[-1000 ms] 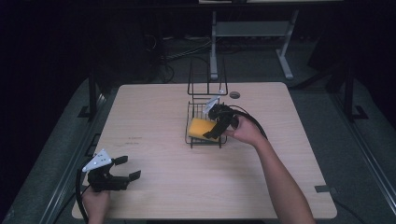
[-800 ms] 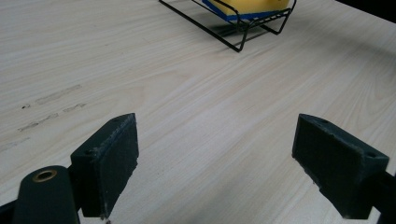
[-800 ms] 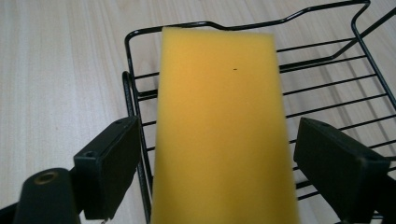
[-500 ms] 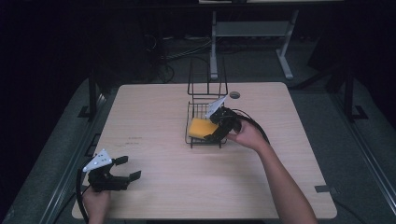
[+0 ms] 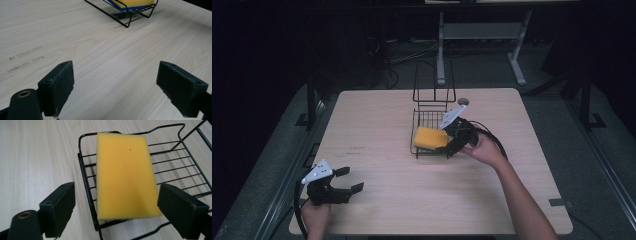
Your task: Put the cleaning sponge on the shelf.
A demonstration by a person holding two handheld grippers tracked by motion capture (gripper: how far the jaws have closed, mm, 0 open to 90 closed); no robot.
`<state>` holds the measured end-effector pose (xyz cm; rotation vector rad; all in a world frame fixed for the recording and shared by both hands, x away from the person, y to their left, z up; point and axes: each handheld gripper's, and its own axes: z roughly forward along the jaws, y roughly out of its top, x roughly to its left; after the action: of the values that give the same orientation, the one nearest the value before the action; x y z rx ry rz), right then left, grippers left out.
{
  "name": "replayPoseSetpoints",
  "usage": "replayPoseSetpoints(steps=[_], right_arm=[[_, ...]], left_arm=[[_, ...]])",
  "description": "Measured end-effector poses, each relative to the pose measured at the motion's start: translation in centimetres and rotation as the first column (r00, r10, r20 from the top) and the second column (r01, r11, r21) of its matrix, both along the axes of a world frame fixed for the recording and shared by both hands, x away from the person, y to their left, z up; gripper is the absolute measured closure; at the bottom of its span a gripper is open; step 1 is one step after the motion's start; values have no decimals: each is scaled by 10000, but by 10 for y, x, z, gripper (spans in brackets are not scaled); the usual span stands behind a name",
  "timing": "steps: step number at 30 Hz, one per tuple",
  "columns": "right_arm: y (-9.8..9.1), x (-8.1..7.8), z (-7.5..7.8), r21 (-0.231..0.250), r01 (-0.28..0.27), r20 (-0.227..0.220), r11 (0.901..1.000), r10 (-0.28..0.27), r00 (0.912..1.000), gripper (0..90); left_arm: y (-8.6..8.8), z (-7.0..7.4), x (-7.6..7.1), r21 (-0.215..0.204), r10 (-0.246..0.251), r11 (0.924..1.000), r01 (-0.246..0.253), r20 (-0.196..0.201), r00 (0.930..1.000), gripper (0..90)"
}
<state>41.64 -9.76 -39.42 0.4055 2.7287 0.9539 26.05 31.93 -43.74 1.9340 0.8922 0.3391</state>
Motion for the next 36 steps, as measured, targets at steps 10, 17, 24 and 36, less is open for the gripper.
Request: replayPoseSetpoints(steps=[10,17,24,36], right_arm=[[-22,-15,2,262,195,80,9995,-197,9998,146],[-35,-26,-3,274,292,85,9992,-294,9995,146],[-48,-36,-9,150,473,-152,9988,-471,9988,146],[-64,-50,-20,-30,581,-264,9983,-581,9980,146]], left_arm=[[-2,0,0,74,-61,10000,61,1,10000,141],[-3,-1,-2,52,-109,9999,110,-67,9999,141],[-2,0,-3,64,-120,9999,120,16,9999,141],[-3,-1,-3,52,-82,10000,82,-54,10000,141]])
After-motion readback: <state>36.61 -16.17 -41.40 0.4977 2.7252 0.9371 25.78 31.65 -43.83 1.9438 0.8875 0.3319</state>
